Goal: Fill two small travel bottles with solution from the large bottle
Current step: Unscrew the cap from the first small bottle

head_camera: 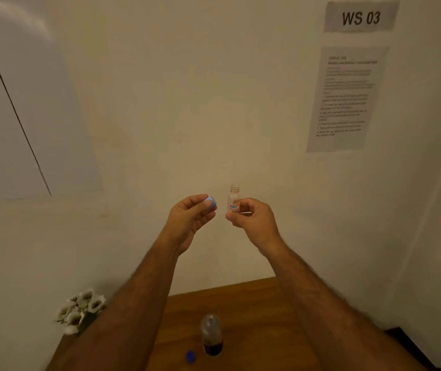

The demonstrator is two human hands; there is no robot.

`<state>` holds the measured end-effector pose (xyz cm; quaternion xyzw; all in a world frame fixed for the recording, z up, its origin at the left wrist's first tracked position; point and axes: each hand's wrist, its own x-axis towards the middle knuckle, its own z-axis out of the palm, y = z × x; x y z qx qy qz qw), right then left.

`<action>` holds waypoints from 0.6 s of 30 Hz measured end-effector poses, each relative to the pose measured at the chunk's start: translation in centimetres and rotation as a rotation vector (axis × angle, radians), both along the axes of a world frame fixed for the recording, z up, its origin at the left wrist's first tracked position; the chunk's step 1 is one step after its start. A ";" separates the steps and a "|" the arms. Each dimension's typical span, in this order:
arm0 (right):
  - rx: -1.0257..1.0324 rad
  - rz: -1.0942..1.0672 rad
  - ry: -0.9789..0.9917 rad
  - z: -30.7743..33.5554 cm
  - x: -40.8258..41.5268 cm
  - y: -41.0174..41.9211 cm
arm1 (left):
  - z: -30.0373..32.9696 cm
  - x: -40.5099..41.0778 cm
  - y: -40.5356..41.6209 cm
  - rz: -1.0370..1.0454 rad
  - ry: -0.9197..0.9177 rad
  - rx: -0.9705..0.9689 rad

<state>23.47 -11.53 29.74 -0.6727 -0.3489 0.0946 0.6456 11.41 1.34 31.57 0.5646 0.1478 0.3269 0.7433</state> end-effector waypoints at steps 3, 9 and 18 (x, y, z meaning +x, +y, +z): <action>-0.063 -0.015 0.004 -2.4 0.4 -0.5 | -3.8 0.0 -1.1 0.085 0.081 0.027; -0.196 -0.030 0.040 -8.8 0.8 -1.7 | -11.4 -0.4 -3.7 0.135 0.163 -0.070; -0.401 0.003 0.112 -18.1 0.7 -3.5 | -21.6 -1.7 -7.6 0.167 0.463 -0.025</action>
